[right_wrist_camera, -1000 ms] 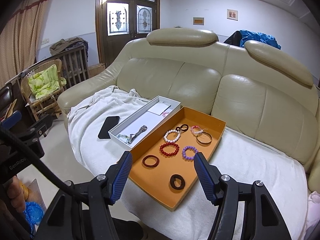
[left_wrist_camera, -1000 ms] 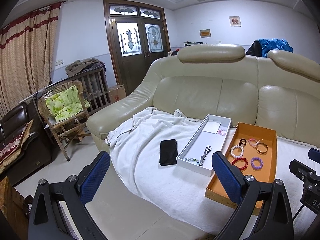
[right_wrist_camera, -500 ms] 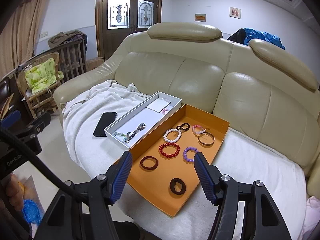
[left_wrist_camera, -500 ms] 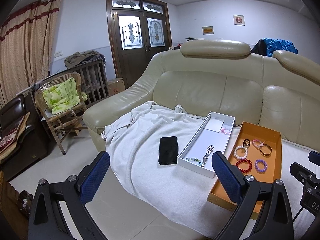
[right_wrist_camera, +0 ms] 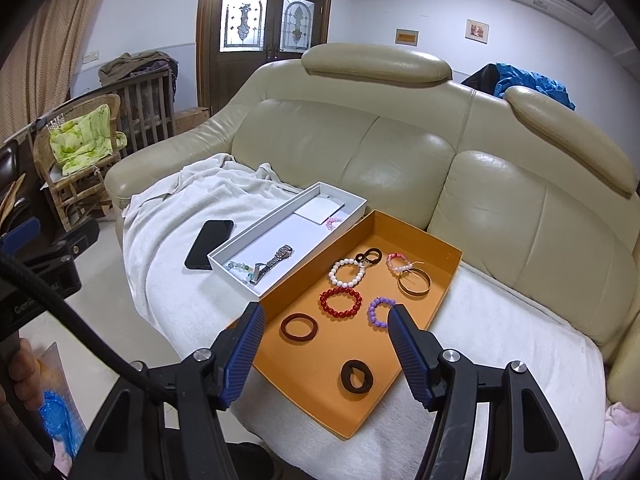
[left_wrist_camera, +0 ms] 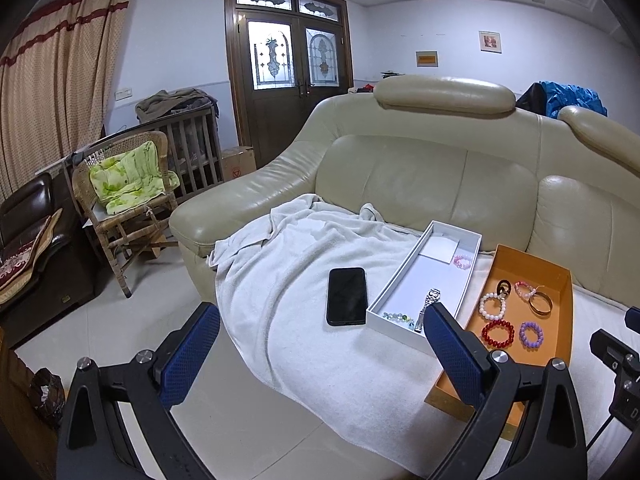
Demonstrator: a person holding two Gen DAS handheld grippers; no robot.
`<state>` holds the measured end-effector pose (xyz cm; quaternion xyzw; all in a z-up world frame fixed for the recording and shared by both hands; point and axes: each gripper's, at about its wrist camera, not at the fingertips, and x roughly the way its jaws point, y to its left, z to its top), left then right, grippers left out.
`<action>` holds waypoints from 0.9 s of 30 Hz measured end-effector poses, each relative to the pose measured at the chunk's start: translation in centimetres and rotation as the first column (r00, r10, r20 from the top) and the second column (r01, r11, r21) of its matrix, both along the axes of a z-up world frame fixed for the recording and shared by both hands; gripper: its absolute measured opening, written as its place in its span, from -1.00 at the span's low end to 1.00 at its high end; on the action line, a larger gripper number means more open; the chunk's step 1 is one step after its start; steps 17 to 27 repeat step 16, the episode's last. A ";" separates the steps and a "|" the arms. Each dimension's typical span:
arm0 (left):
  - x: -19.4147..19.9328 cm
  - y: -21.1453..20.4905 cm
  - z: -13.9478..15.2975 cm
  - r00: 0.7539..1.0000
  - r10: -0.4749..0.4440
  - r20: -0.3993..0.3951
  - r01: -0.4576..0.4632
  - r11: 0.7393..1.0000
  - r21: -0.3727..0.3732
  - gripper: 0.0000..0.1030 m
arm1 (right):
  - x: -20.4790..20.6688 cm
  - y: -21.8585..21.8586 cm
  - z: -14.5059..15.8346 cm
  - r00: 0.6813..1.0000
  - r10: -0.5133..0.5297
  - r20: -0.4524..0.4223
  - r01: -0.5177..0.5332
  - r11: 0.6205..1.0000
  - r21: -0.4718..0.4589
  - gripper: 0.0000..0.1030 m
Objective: Organize jewelry
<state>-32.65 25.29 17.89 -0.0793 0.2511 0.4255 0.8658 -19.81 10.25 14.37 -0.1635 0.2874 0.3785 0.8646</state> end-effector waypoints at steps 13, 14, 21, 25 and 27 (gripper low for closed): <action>1.0 -0.7 0.4 1.000 0.005 -0.015 -0.004 0.999 0.042 0.97 | 0.5 -1.0 0.0 1.000 -0.007 0.005 0.006 0.999 0.038 0.32; 1.6 -1.3 0.6 1.000 -0.007 -0.018 0.008 0.999 0.047 0.97 | 0.9 -1.4 0.0 1.000 -0.011 0.003 0.011 0.999 0.050 0.32; 3.6 -3.3 1.1 0.997 -0.068 -0.023 0.069 0.996 0.060 0.97 | 2.2 -3.2 0.1 0.999 -0.037 -0.001 0.037 0.996 0.084 0.32; 3.6 -3.3 1.1 0.997 -0.068 -0.023 0.069 0.996 0.060 0.97 | 2.2 -3.2 0.1 0.999 -0.037 -0.001 0.037 0.996 0.084 0.32; 3.6 -3.3 1.1 0.997 -0.068 -0.023 0.069 0.996 0.060 0.97 | 2.2 -3.2 0.1 0.999 -0.037 -0.001 0.037 0.996 0.084 0.32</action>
